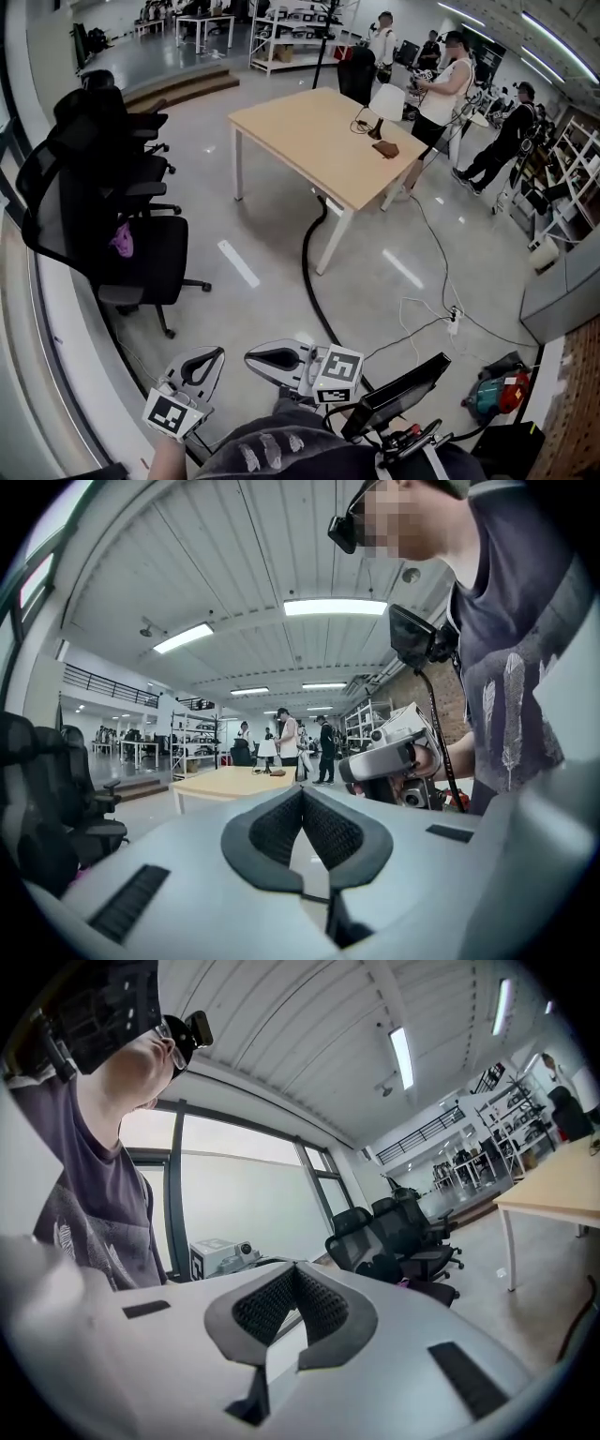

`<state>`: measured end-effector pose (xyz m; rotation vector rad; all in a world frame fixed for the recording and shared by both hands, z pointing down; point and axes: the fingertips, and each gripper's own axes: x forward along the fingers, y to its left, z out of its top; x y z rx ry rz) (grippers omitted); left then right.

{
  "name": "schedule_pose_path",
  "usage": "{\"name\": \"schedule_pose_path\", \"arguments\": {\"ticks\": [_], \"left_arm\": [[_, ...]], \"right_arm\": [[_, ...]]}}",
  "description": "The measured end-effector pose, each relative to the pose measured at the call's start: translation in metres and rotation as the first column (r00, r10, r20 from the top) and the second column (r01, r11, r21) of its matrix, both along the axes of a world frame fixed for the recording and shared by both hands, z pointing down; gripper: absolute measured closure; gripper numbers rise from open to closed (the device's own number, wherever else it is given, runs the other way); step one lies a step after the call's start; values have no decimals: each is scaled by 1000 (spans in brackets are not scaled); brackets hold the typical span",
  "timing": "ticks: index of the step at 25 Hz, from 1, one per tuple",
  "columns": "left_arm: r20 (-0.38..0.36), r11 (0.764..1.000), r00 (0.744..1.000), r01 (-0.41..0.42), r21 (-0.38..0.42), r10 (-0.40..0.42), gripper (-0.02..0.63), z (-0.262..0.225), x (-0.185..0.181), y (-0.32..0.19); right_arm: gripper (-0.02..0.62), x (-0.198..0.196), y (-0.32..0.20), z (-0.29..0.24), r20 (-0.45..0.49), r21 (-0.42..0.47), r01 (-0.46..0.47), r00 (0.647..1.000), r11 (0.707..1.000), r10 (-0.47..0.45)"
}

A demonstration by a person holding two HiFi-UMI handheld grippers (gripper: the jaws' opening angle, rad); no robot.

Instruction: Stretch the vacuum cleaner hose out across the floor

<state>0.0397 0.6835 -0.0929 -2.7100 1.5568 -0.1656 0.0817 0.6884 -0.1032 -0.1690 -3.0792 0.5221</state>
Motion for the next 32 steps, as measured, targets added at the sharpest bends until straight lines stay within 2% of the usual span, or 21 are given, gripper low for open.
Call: {"name": "schedule_pose_path", "arguments": {"ticks": [4, 6, 10, 14, 17, 20, 24, 28, 32], "left_arm": [[29, 1000, 999, 18, -9, -18, 597, -14, 13, -42], [25, 1000, 1000, 3, 13, -3, 597, -25, 21, -60], [8, 997, 999, -43, 58, 43, 597, -35, 44, -108], [2, 996, 997, -83, 40, 83, 598, -28, 47, -145], [3, 994, 995, -103, 32, 103, 598, -23, 35, -164], [-3, 990, 991, -137, 29, 137, 598, -17, 17, -185], [-34, 981, 980, -193, 19, 194, 598, -10, -21, -215], [-48, 970, 969, -239, 40, 241, 598, -11, -73, -247], [-71, 958, 956, -283, 39, 285, 597, -6, -126, -275]], "right_arm": [[589, 28, -47, -6, 34, -25, -17, 999, 1000, 18], [589, 35, -64, -10, 35, -17, -21, 999, 1000, 21], [589, 44, -119, -19, -36, 91, -54, 998, 994, 58], [589, 52, -159, -14, -47, 89, -84, 995, 992, 88], [589, 47, -177, -8, -61, 96, -88, 994, 992, 94], [589, 29, -199, -2, -100, 125, -83, 990, 989, 95], [589, -14, -231, -3, -132, 142, -133, 979, 981, 152], [589, -72, -263, -10, -117, 96, -219, 966, 971, 229], [589, -128, -286, -6, -141, 81, -262, 952, 962, 272]]}}
